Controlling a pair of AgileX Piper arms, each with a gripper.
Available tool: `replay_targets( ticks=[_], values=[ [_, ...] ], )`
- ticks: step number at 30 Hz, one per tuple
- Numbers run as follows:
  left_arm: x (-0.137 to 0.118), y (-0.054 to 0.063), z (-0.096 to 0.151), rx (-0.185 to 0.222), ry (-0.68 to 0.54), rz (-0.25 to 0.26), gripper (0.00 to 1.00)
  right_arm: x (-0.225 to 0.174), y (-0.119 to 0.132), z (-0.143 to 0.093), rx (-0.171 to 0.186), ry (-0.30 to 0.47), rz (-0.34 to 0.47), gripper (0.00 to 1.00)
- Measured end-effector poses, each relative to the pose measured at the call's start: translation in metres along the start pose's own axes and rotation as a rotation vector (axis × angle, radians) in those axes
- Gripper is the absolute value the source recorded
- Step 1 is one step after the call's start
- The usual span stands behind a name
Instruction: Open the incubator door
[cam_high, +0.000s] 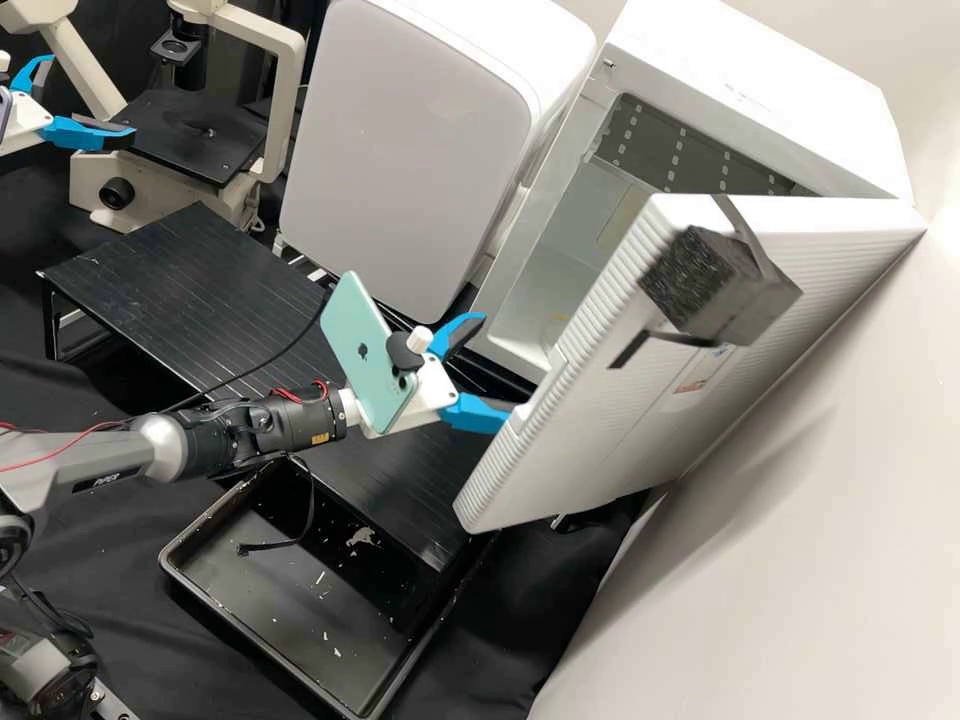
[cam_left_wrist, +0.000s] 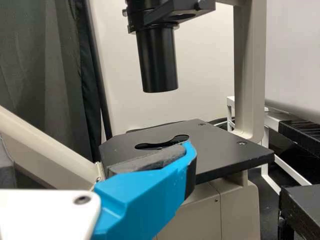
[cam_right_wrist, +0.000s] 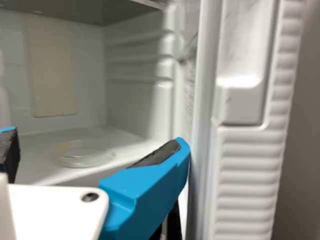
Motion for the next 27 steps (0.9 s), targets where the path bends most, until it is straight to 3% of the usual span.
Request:
replay_targets(
  ticks=[5, 12, 13, 17, 18, 19, 23, 27],
  values=[
    [0.000, 0.000, 0.000, 0.000, 0.000, 0.000, 1.00, 0.000, 0.006, 0.006, 0.028, -0.067, 0.069, 1.00],
    [0.000, 0.000, 0.000, 0.000, 0.000, 0.000, 1.00, -0.002, 0.004, 0.004, 0.023, -0.039, 0.060, 1.00],
    [0.000, 0.000, 0.000, 0.000, 0.000, 0.000, 1.00, -0.002, 0.003, 0.003, 0.036, -0.019, 0.052, 1.00],
    [0.000, 0.000, 0.000, 0.000, 0.000, 0.000, 1.00, -0.009, -0.009, -0.003, 0.075, 0.132, -0.041, 1.00],
    [0.000, 0.000, 0.000, 0.000, 0.000, 0.000, 1.00, -0.013, -0.014, -0.006, 0.112, 0.208, -0.070, 1.00],
    [0.000, 0.000, 0.000, 0.000, 0.000, 0.000, 1.00, -0.017, -0.018, -0.008, 0.115, 0.273, -0.098, 1.00],
    [0.000, 0.000, 0.000, 0.000, 0.000, 0.000, 1.00, -0.029, -0.031, -0.013, 0.198, 0.480, -0.167, 1.00],
    [0.000, 0.000, 0.000, 0.000, 0.000, 0.000, 1.00, -0.033, -0.039, -0.012, 0.238, 0.527, -0.214, 1.00]
  ],
)
